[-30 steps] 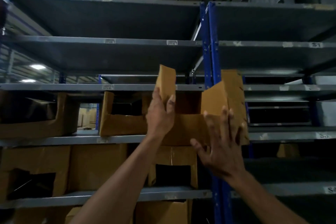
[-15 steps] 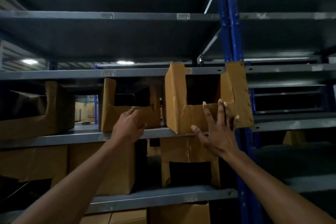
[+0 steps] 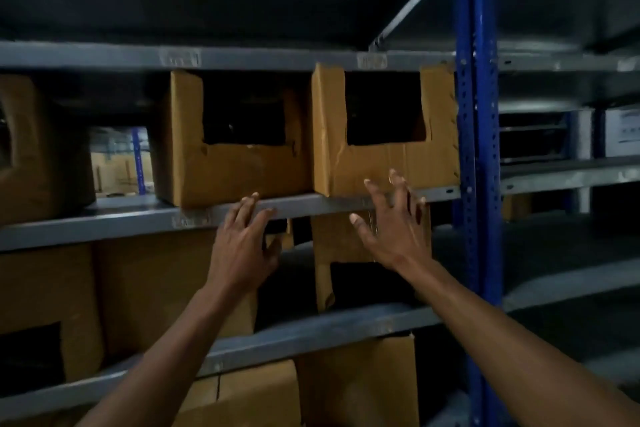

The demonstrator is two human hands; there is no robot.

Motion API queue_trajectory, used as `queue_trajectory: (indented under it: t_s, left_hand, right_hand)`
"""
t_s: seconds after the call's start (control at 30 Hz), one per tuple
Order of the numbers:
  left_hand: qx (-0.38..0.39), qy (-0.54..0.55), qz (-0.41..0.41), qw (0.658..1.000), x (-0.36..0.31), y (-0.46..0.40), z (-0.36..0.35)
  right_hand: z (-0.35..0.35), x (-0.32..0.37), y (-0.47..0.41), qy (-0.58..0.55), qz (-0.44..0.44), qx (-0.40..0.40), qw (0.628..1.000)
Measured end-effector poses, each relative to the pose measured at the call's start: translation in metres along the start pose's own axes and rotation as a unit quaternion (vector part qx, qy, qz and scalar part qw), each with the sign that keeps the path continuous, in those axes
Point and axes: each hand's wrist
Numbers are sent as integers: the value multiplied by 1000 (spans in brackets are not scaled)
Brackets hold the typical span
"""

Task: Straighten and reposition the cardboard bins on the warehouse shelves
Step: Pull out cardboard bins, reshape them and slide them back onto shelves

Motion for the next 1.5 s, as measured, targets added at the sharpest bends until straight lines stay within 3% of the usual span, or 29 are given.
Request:
queue_trajectory:
  t_s: [0.1,0.23,0.47,0.57,0.7,0.87,0.97,1.07,1.2,1.33,1.5]
  left_hand:
    - [17,97,43,994,-18,65,-13]
    - [72,194,132,969,-38,131,-36]
    - [111,244,251,930,-66,170,-78]
    - [98,240,276,925,-76,157,-96]
    - [8,226,328,917,-90,122,-127]
    - [-22,170,394,903,-101,100,-186]
    - [-14,131,467,874,-98,94,-219]
    - [19,26,463,886,-90,102,-242]
    - [-7,-46,440,897,-85,113,-255]
    - [-15,-49,439,897,-80,112,-253]
    - [-28,0,433,901,-88,118,-239]
  right_hand:
    - [-10,-5,73,-41,10,17,999]
    - [-19,-34,143,-77,-64,86,991]
    - [-25,-96,162,-97,-139,99,981]
    - [-32,-118,148,-120,-167,87,975]
    - [-50,-155,125,-140,-242,45,959]
    - [-82,-203,102,-121,-289,92,945]
    - [-115,-232,96,-113,-273,119,948]
    - [-134,-243,112,8,-197,168,966]
    - [-148,-243,123,57,-117,95,987]
    - [-149,-250,124,37,-92,66,993]
    - [-129,-256,120,13,-110,147,983]
Point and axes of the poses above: each hand's wrist, its own y-axis away from the middle knuckle, its own z-axis out of the back of the hand, x = y × z, and after that the axes turned 12 degrees about -x, right-handed
